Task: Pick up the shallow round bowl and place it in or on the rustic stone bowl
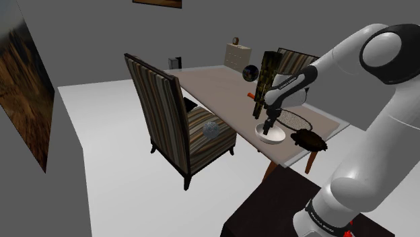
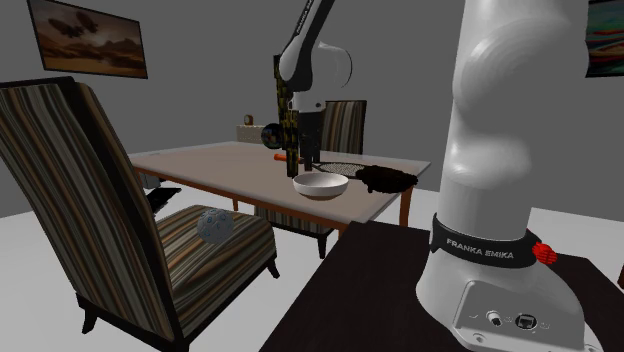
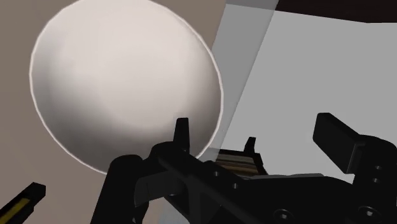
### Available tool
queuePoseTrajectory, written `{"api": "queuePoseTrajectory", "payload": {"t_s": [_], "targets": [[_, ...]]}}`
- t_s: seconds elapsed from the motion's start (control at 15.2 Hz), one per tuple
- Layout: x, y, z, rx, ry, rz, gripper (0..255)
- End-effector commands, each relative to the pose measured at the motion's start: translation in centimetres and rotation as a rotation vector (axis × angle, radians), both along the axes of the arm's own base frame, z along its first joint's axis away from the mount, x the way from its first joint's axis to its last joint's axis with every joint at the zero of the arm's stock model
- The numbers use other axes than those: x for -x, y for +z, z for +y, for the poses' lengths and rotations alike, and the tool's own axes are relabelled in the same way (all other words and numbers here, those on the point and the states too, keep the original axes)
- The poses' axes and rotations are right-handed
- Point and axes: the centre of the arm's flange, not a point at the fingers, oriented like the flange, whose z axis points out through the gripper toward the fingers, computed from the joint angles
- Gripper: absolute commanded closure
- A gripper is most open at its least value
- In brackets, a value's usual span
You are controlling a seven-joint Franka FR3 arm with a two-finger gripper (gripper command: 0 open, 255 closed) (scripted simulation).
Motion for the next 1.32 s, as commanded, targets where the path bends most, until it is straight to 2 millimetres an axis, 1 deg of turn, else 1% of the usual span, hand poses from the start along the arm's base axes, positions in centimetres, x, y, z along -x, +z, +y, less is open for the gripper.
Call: {"api": "queuePoseTrajectory", "payload": {"t_s": [0.0, 0.53, 1.06, 1.12, 1.25], "targets": [[-0.4, -2.1, -1.3, 0.010, 0.003, 0.000, 0], [-0.3, -6.0, -1.6, 0.010, 0.003, 0.000, 0], [-0.3, -6.0, -1.6, 0.010, 0.003, 0.000, 0], [-0.3, -6.0, -1.6, 0.010, 0.003, 0.000, 255], [-0.3, -6.0, -1.6, 0.010, 0.003, 0.000, 255]]}}
